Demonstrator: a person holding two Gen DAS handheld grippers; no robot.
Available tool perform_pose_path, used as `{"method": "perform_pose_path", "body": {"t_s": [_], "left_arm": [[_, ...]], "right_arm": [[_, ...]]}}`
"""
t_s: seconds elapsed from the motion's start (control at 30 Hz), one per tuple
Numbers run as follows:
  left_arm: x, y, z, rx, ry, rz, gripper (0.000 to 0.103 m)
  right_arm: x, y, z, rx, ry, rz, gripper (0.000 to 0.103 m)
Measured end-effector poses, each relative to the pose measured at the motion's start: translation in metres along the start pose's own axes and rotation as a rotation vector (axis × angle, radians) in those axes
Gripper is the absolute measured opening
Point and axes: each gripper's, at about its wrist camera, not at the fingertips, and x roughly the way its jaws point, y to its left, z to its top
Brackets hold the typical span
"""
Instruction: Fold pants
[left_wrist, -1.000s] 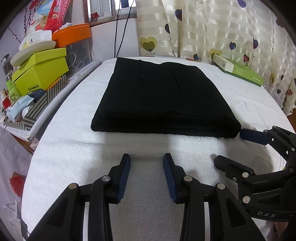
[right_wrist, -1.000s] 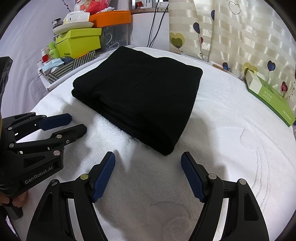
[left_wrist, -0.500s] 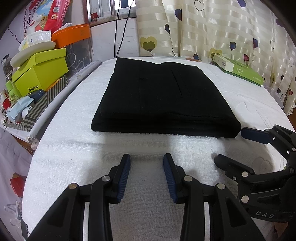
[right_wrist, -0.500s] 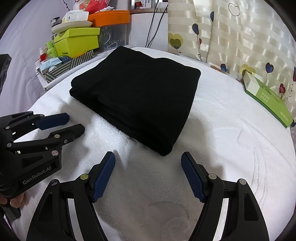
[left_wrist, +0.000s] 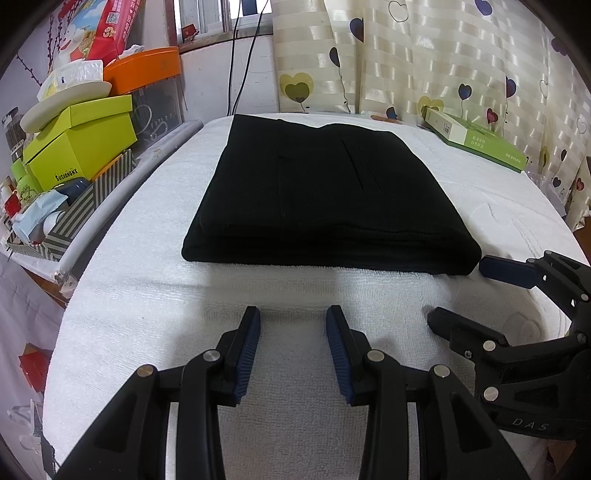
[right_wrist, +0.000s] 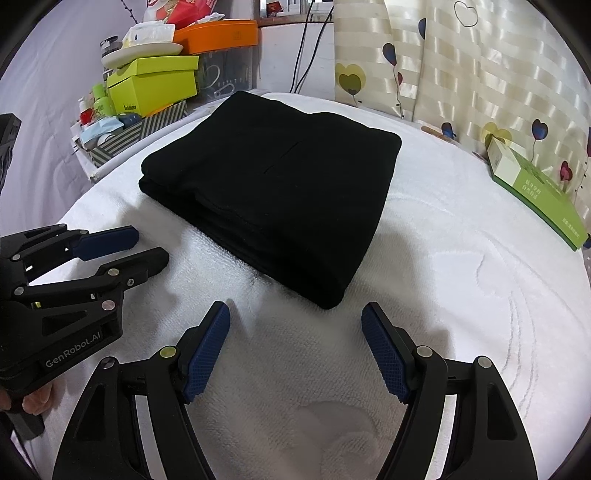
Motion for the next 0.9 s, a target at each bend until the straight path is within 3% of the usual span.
{"method": "perform_pose_path", "body": {"t_s": [0.9], "left_arm": [[-0.0003,0.0045,-0.0005,-0.013,0.000,-0.016,0.040]], "right_arm": [[0.0007,-0.0020,0.0002,0.005,0.003,0.007,0.074]]}}
